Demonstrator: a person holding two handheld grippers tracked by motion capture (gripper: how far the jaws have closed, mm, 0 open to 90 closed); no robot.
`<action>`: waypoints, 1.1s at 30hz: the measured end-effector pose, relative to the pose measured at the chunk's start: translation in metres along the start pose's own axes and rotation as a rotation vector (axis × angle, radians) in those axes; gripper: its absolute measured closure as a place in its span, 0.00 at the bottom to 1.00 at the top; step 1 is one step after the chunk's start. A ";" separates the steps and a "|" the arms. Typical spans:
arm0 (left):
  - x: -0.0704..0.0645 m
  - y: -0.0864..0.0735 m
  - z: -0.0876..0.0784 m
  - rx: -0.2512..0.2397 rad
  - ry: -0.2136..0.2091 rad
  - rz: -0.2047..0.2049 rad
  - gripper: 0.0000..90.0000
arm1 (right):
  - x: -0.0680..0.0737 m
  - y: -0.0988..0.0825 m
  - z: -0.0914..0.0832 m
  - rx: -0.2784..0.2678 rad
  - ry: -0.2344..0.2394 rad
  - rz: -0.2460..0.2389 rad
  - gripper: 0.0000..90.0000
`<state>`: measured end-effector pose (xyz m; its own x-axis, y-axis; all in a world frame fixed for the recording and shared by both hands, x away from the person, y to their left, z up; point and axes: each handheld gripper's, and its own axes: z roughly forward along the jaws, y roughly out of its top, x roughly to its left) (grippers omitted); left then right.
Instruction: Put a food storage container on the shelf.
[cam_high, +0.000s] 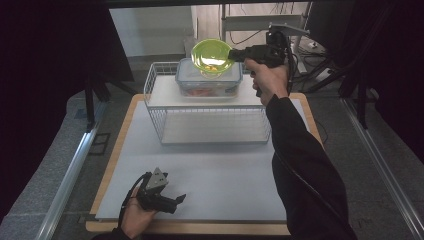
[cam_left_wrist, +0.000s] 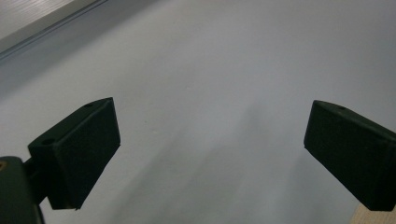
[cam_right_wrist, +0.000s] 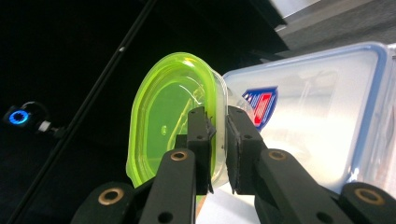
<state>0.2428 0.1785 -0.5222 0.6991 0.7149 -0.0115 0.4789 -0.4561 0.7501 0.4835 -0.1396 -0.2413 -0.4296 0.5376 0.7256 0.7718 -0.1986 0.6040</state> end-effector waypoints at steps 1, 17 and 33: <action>0.000 0.000 0.000 0.000 -0.001 0.000 0.04 | -0.001 0.001 0.003 -0.002 -0.009 -0.001 0.90; -0.001 0.000 0.002 0.006 -0.014 0.007 0.04 | -0.012 0.014 0.036 -0.034 -0.096 0.078 0.90; -0.002 0.000 0.002 0.009 -0.018 0.014 0.04 | -0.009 0.017 0.044 -0.047 -0.117 0.048 0.80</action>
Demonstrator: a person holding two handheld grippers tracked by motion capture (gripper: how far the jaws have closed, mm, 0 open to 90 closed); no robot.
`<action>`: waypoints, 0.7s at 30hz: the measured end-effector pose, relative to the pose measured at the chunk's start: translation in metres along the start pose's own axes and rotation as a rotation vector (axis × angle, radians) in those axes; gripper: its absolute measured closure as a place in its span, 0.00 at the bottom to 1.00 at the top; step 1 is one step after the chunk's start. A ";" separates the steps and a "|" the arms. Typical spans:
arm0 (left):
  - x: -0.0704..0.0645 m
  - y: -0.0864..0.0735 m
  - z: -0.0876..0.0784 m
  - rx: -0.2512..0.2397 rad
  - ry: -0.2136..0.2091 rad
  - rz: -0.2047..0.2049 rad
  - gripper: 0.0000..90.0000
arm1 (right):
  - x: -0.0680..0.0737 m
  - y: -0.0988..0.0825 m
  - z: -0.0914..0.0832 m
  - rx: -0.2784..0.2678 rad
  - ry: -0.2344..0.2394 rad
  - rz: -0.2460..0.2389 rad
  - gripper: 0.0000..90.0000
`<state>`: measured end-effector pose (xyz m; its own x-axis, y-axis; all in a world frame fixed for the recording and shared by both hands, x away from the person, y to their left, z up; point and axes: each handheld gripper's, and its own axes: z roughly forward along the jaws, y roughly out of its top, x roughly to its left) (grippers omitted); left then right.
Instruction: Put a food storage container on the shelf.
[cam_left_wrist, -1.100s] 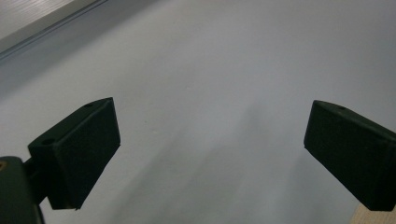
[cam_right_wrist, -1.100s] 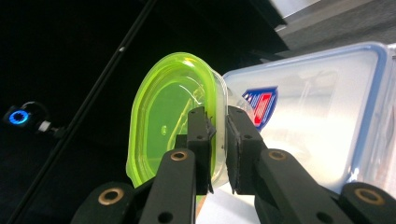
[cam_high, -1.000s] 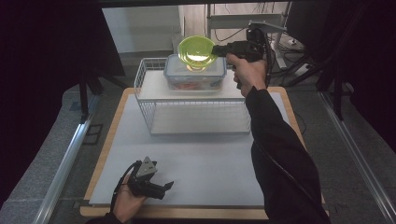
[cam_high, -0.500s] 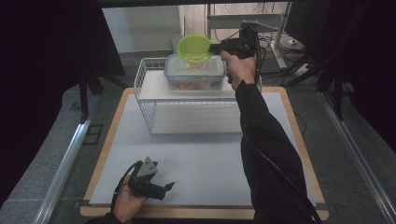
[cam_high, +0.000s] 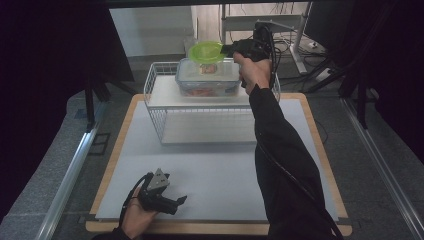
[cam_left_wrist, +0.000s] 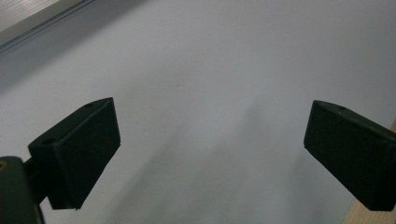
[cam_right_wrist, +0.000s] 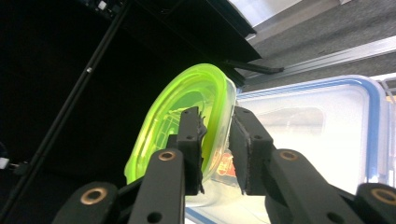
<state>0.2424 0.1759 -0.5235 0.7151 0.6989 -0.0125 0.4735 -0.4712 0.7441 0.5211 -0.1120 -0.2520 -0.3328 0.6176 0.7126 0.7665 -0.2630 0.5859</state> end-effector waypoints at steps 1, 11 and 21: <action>0.000 0.000 0.000 0.001 0.000 0.000 0.04 | 0.000 0.000 0.000 0.002 -0.003 -0.005 0.78; -0.001 0.000 0.001 0.002 0.000 0.002 0.04 | 0.000 -0.003 -0.003 0.019 0.031 -0.140 0.46; -0.002 0.000 0.002 0.007 0.000 0.007 0.04 | -0.007 -0.012 -0.019 0.032 0.072 -0.275 0.22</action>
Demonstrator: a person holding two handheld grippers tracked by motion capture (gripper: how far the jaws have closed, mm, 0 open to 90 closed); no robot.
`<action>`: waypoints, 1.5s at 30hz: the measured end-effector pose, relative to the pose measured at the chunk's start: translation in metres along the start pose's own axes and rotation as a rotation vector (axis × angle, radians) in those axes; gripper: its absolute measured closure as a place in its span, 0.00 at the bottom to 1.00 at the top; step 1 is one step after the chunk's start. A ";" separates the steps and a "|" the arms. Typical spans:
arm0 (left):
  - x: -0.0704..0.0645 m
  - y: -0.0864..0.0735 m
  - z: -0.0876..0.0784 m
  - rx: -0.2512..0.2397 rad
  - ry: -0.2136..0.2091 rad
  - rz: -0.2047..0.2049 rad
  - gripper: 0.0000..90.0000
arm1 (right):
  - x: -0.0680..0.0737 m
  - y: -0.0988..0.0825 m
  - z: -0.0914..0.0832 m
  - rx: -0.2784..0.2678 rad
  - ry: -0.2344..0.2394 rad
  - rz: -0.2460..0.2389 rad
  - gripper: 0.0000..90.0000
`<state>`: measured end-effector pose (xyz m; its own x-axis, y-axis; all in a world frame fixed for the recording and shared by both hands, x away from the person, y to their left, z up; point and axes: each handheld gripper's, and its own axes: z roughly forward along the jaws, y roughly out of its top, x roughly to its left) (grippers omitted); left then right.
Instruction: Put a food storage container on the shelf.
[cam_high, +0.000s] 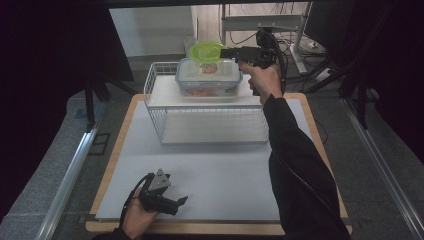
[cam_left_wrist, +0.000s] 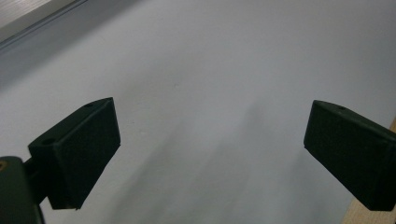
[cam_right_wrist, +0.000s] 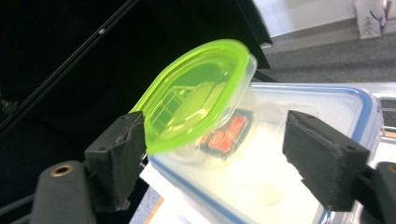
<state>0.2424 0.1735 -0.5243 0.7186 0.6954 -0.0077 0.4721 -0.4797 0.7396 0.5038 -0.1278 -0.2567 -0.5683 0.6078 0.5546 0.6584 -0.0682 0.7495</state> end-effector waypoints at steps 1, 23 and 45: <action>0.000 0.000 0.000 0.000 0.000 0.000 0.04 | 0.003 -0.006 -0.005 0.000 0.009 -0.052 0.20; -0.002 0.001 0.001 0.003 0.002 0.011 0.04 | 0.006 -0.088 -0.047 0.043 -0.014 -0.297 0.14; -0.004 0.001 0.003 0.011 0.000 0.015 0.04 | -0.030 -0.210 -0.070 0.122 -0.114 -0.466 0.06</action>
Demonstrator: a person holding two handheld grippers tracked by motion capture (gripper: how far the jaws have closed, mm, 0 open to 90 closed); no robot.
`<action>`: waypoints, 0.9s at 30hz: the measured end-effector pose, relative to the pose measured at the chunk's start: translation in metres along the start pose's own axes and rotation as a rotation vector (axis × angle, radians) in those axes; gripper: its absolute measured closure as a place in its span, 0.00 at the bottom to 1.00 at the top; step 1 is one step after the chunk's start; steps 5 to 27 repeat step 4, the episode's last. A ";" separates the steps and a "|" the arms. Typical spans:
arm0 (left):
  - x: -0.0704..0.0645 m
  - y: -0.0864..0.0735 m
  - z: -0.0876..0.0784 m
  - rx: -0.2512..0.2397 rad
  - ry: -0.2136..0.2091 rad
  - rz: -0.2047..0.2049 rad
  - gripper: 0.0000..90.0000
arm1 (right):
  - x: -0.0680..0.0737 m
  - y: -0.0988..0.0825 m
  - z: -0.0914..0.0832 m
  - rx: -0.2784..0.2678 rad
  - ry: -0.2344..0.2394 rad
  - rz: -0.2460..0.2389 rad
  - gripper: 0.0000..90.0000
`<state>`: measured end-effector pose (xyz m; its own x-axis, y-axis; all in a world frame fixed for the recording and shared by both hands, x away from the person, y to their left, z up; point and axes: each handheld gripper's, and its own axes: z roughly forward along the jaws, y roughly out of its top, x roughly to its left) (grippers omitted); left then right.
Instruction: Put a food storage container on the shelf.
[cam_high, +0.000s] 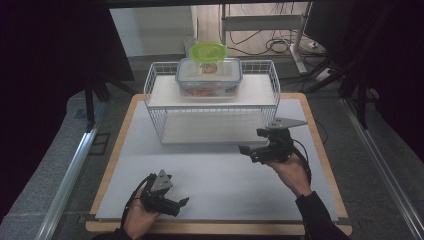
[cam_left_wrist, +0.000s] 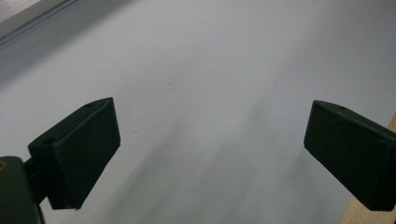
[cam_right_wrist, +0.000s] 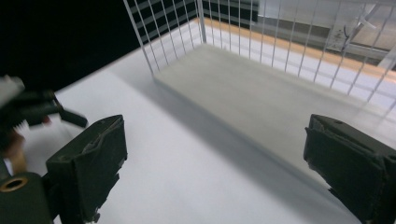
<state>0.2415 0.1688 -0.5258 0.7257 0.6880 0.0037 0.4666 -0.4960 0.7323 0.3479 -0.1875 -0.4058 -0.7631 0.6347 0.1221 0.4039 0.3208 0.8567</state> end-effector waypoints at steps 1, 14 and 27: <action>0.000 0.000 0.000 0.001 0.000 0.002 0.04 | 0.000 -0.011 -0.001 0.003 -0.024 -0.007 0.06; 0.000 0.001 0.001 0.000 0.000 0.003 0.04 | -0.002 -0.018 0.000 0.012 -0.029 -0.006 0.06; 0.000 0.001 0.001 0.000 0.000 0.003 0.04 | -0.002 -0.018 0.000 0.012 -0.029 -0.006 0.06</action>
